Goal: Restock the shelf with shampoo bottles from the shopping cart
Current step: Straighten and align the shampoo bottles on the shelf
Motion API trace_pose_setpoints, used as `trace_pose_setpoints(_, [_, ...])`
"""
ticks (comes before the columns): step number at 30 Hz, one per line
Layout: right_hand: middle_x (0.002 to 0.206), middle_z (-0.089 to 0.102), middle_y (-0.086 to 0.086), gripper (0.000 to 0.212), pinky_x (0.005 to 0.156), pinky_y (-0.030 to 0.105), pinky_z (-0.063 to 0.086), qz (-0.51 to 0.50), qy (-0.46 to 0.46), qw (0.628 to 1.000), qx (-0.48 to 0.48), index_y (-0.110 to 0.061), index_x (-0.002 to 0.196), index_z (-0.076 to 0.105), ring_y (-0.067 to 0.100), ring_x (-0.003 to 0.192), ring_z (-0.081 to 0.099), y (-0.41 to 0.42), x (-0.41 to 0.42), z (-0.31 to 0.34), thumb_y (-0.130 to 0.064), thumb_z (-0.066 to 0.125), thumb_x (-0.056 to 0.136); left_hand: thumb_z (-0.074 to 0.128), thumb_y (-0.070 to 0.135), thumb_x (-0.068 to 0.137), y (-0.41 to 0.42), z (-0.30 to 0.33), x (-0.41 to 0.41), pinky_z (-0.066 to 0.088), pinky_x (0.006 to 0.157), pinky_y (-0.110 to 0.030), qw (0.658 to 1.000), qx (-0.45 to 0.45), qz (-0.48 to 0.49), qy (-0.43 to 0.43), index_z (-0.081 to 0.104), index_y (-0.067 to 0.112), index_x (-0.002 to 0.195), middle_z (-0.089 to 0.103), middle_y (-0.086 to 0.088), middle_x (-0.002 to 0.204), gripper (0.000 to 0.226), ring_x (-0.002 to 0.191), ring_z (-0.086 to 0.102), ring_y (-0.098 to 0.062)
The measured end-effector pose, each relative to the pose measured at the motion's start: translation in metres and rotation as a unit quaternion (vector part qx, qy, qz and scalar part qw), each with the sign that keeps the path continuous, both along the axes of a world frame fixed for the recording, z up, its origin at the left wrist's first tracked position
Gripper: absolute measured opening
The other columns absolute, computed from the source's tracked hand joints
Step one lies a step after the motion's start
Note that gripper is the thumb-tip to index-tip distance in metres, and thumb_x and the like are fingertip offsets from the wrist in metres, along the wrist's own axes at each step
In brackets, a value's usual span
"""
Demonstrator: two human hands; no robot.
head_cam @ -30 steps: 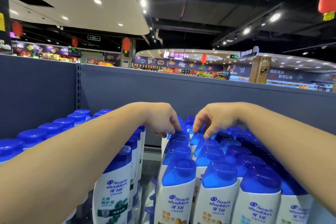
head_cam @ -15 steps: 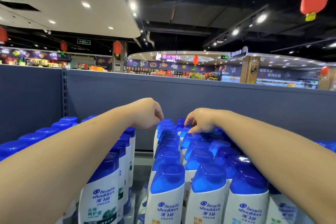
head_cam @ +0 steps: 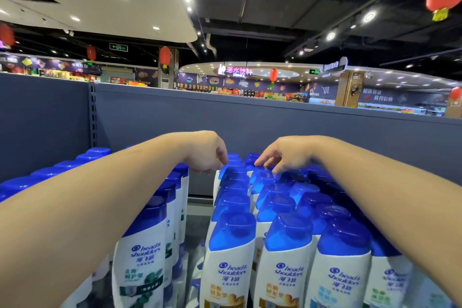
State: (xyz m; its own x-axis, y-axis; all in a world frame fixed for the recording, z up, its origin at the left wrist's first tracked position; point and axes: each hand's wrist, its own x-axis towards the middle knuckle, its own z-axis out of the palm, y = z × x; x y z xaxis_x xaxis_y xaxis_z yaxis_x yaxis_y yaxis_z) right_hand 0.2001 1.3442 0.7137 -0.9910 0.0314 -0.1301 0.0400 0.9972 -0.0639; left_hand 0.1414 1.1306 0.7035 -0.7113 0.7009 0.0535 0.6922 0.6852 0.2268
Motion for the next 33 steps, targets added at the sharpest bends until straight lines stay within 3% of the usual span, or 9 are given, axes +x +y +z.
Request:
trace_pose_setpoints(3, [0.122,0.067,-0.007,0.038,0.098,0.036,0.050,0.008,0.039,0.999,0.011,-0.037,0.121,0.063,0.015,0.108,0.063,-0.003,0.004,0.001,-0.017,0.060,0.089,0.058,0.020,0.093,-0.001,0.006,0.010,0.055,0.074,-0.031,1.000,0.004,-0.017,0.005,0.065,0.017,0.118,0.071,-0.002,0.095,0.026,0.073,0.064,-0.014])
trace_pose_setpoints(7, [0.091,0.070,-0.014,0.017,0.081,0.027,0.052,0.025,0.108,0.994,-0.013,-0.037,0.099,0.071,0.009,0.087,0.065,-0.019,0.033,0.014,-0.029,0.065,0.085,0.060,0.031,0.092,-0.010,0.021,0.032,0.050,0.092,-0.030,0.997,-0.006,-0.046,0.067,0.066,0.022,0.118,0.066,0.005,0.117,0.028,0.100,0.063,-0.013])
trace_pose_setpoints(10, [0.086,0.071,-0.018,0.016,0.075,0.023,0.051,0.044,0.112,0.993,-0.018,-0.035,0.099,0.071,0.004,0.082,0.066,-0.028,0.070,0.021,-0.035,0.067,0.084,0.059,0.039,0.091,-0.028,0.030,0.065,0.047,0.082,-0.018,0.992,-0.001,-0.084,0.093,0.065,0.027,0.119,0.066,0.013,0.113,0.031,0.096,0.061,-0.002])
trace_pose_setpoints(13, [0.084,0.070,-0.020,0.016,0.072,0.021,0.051,0.046,0.097,0.994,-0.026,-0.038,0.099,0.070,0.000,0.077,0.065,-0.028,0.100,0.019,-0.039,0.067,0.083,0.059,0.048,0.087,-0.051,0.031,0.093,0.042,0.074,-0.008,0.992,-0.028,-0.115,0.054,0.063,0.037,0.118,0.065,0.025,0.106,0.033,0.086,0.059,0.013])
trace_pose_setpoints(16, [0.084,0.070,-0.019,0.016,0.068,0.017,0.046,0.036,0.096,0.995,-0.015,-0.038,0.100,0.071,-0.001,0.075,0.063,-0.028,0.104,0.011,-0.038,0.066,0.084,0.055,0.062,0.081,-0.054,0.029,0.103,0.044,0.096,-0.021,0.989,-0.107,-0.094,0.029,0.047,0.035,0.138,0.059,0.018,0.131,0.064,0.112,0.058,0.001])
trace_pose_setpoints(20, [0.072,0.059,-0.031,0.022,0.057,0.004,0.037,0.037,0.103,0.994,0.005,-0.035,0.107,0.073,-0.019,0.061,0.054,-0.028,0.094,0.000,-0.033,0.064,0.087,0.047,0.080,0.063,-0.034,0.019,0.106,0.028,0.115,-0.032,0.975,-0.216,-0.039,-0.027,0.017,0.021,0.154,0.037,0.004,0.155,0.113,0.140,0.036,-0.015])
trace_pose_setpoints(25, [0.073,0.054,-0.031,0.024,0.051,-0.001,0.036,0.035,0.115,0.993,-0.011,-0.035,0.111,0.071,-0.010,0.062,0.054,-0.029,0.098,-0.007,-0.031,0.060,0.090,0.057,0.081,0.062,-0.028,0.009,0.105,0.030,0.116,-0.041,0.965,-0.259,-0.035,0.005,0.017,0.016,0.153,0.027,0.002,0.160,0.119,0.143,0.032,-0.020])
trace_pose_setpoints(29, [0.076,0.054,-0.032,0.026,0.050,0.000,0.037,0.039,0.115,0.992,-0.021,-0.035,0.114,0.070,-0.020,0.061,0.053,-0.028,0.105,-0.009,-0.032,0.059,0.091,0.060,0.079,0.063,-0.028,0.003,0.110,0.029,0.116,-0.044,0.965,-0.259,-0.024,0.013,0.013,0.019,0.154,0.021,0.002,0.162,0.119,0.144,0.029,-0.021])
trace_pose_setpoints(33, [0.096,0.066,-0.018,0.027,0.064,0.011,0.039,0.040,0.162,0.986,-0.023,-0.037,0.115,0.067,-0.002,0.078,0.058,-0.030,0.118,-0.008,-0.036,0.059,0.090,0.041,0.085,0.054,-0.034,0.010,0.121,0.019,0.120,-0.043,0.983,-0.182,-0.027,0.015,0.008,0.025,0.155,0.010,0.008,0.164,0.122,0.149,0.017,-0.017])
